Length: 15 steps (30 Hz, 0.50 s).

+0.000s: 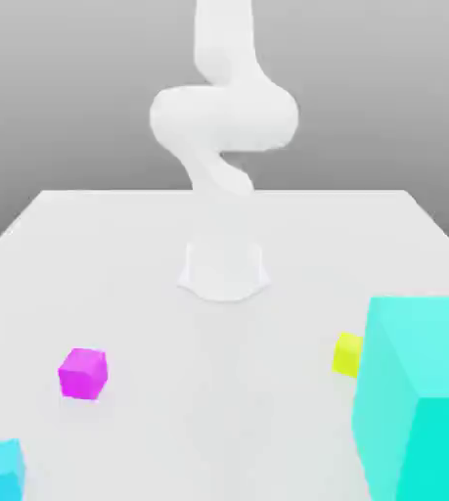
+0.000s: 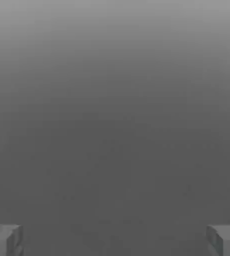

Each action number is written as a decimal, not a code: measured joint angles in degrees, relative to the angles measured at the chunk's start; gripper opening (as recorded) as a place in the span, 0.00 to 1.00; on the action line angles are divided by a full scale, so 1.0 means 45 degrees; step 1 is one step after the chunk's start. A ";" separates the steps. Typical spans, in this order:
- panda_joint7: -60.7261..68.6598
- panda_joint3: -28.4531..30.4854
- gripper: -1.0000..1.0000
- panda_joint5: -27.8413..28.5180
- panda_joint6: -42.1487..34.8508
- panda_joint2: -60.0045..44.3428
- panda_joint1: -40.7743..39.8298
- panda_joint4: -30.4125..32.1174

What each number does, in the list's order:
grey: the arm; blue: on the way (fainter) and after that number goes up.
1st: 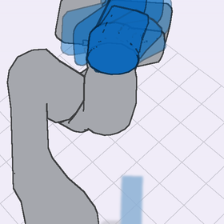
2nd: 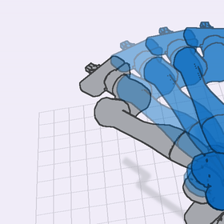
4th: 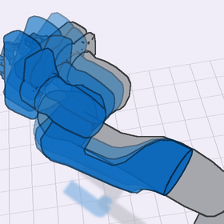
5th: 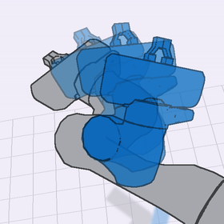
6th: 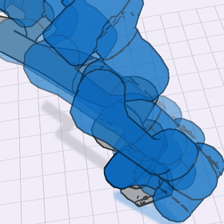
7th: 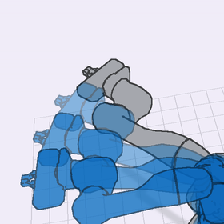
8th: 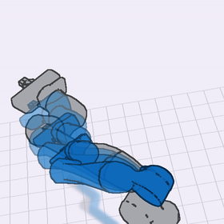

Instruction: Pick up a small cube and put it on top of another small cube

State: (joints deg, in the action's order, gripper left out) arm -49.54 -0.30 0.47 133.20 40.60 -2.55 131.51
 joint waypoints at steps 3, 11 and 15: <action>-0.1037 -0.0058 0.50 0.0142 0.0395 -0.1456 -0.0686 -0.0075; -0.3706 0.0107 0.50 0.0546 0.1395 -0.5161 -0.2135 -0.0268; -0.4953 0.0385 0.50 0.0638 0.1903 -0.7006 -0.2682 -0.0362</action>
State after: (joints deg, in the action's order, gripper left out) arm -71.83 1.43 3.34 141.76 9.07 -14.62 129.88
